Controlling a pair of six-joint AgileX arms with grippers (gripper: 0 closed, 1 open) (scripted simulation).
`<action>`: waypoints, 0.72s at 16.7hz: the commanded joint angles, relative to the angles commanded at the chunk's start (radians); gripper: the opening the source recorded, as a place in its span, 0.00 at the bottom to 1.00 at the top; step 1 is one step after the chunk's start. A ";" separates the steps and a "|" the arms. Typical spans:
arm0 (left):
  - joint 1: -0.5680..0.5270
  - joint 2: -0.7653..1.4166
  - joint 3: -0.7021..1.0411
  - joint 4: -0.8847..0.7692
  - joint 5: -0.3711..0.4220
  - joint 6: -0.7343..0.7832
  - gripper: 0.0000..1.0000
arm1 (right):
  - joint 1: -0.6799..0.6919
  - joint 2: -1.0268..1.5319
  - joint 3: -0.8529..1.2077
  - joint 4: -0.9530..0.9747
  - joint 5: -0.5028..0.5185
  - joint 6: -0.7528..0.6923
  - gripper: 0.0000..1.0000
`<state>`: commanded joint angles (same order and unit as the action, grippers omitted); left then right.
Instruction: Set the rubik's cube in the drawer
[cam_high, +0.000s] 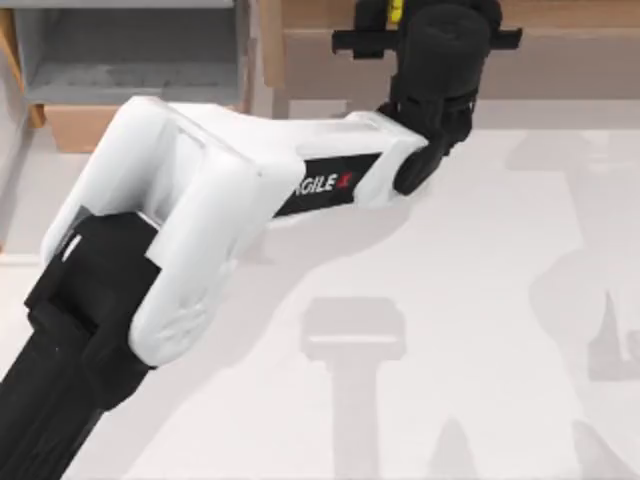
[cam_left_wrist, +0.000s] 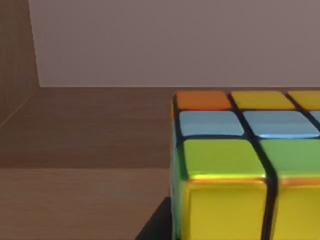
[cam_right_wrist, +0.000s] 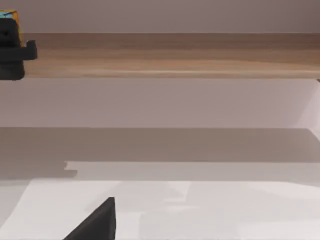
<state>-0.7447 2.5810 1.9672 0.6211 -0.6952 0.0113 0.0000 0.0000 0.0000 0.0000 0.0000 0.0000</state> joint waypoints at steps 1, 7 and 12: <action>0.000 0.000 0.000 0.000 0.000 0.000 0.40 | 0.000 0.000 0.000 0.000 0.000 0.000 1.00; 0.000 0.000 0.000 0.000 0.000 0.000 0.00 | 0.000 0.000 0.000 0.000 0.000 0.000 1.00; 0.000 0.000 0.000 0.000 0.000 0.000 0.00 | 0.000 0.000 0.000 0.000 0.000 0.000 1.00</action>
<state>-0.7447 2.5810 1.9672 0.6211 -0.6952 0.0113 0.0000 0.0000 0.0000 0.0000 0.0000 0.0000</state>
